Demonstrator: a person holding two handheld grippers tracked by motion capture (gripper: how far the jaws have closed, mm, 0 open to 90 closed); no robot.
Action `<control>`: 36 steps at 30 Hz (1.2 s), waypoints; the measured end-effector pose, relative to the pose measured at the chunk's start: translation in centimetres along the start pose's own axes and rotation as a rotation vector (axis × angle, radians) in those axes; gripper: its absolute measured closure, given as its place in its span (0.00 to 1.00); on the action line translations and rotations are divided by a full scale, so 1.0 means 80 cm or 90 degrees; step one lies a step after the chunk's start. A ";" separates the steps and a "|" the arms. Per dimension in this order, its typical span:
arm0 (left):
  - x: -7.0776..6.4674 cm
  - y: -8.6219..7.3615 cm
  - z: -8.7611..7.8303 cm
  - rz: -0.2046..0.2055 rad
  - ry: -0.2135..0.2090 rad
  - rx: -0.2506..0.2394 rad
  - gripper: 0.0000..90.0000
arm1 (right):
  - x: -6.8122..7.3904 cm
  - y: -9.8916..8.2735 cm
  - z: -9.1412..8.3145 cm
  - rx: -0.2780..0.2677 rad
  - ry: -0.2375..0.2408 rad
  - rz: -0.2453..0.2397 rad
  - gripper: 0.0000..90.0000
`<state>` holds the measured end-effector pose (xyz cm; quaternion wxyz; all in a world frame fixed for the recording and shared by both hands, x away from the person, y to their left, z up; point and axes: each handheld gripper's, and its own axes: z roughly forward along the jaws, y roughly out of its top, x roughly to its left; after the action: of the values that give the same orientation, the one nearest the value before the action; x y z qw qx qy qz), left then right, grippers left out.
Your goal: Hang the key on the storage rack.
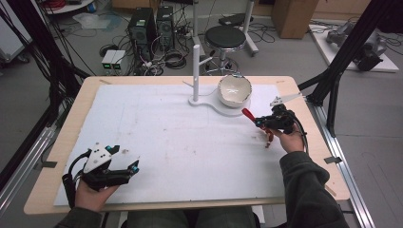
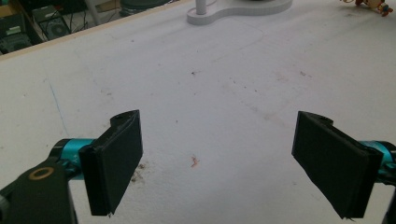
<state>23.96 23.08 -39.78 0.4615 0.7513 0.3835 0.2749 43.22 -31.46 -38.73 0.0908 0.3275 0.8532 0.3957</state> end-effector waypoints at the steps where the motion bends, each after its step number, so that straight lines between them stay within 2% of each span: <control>1: 0.000 0.000 0.000 0.000 0.000 0.000 0.18 | 0.003 0.001 -0.002 -0.003 0.000 -0.001 0.96; 3: 0.000 0.000 0.000 0.002 -0.001 0.000 0.18 | 0.009 0.002 -0.004 -0.005 0.003 0.002 0.96; 9: 0.000 0.000 0.000 0.004 0.000 -0.001 0.18 | 0.016 0.003 -0.009 -0.010 0.002 -0.003 0.96; 19: 0.000 0.000 -0.001 0.003 0.000 0.000 0.18 | 0.029 0.005 -0.013 -0.012 0.017 -0.005 0.96; 29: 0.000 0.000 -0.001 0.005 0.000 0.000 0.18 | 0.044 0.008 -0.023 -0.043 0.023 -0.016 0.96; 36: 0.000 0.001 -0.001 0.007 0.001 0.001 0.18 | 0.054 0.009 -0.028 -0.058 0.030 -0.009 0.96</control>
<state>23.92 23.11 -39.70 0.4592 0.7534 0.3799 0.2777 39.30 -29.76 -36.22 0.0885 0.3076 0.8385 0.4410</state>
